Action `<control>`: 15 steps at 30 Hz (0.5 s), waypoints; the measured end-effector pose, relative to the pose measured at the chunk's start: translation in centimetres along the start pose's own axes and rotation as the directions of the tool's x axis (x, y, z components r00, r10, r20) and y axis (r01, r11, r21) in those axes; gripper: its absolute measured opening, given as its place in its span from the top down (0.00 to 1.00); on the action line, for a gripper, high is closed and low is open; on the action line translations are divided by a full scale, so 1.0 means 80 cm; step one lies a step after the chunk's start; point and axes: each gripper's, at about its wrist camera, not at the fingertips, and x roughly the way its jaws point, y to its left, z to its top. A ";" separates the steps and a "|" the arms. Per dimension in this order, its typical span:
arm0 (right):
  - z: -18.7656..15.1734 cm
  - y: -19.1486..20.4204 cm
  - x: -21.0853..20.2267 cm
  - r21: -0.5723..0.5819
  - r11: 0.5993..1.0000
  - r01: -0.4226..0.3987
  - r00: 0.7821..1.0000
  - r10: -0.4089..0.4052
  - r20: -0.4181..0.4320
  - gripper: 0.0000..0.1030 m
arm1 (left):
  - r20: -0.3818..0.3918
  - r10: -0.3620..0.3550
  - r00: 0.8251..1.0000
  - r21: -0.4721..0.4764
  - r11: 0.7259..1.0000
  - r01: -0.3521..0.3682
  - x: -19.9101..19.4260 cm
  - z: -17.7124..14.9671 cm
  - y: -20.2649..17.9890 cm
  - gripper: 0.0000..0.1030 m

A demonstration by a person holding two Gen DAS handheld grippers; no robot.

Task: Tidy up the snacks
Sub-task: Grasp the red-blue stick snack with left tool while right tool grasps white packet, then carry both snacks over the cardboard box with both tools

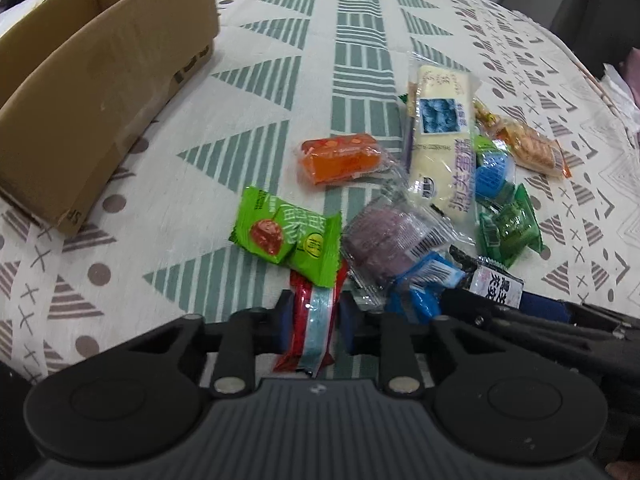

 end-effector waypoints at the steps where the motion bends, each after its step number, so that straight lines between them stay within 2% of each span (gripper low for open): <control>1: 0.000 0.004 0.001 -0.016 1.000 0.010 1.000 -0.010 0.003 0.34 | -0.002 -0.006 1.000 0.001 1.000 0.006 -0.001 0.000 0.000 0.81; 4: -0.001 0.005 0.000 -0.040 0.999 0.022 1.000 -0.022 0.009 0.51 | -0.007 -0.010 1.000 0.001 1.000 0.010 -0.005 0.000 0.002 0.81; 9: -0.002 -0.001 -0.013 -0.021 1.000 0.018 0.999 -0.017 0.037 0.54 | 0.015 -0.023 1.000 0.009 1.000 0.023 -0.025 -0.006 0.002 0.81; 15: -0.003 0.005 -0.040 -0.020 1.000 0.006 0.993 -0.003 0.119 0.55 | 0.061 -0.034 0.998 0.026 0.999 0.032 -0.056 -0.010 0.005 0.81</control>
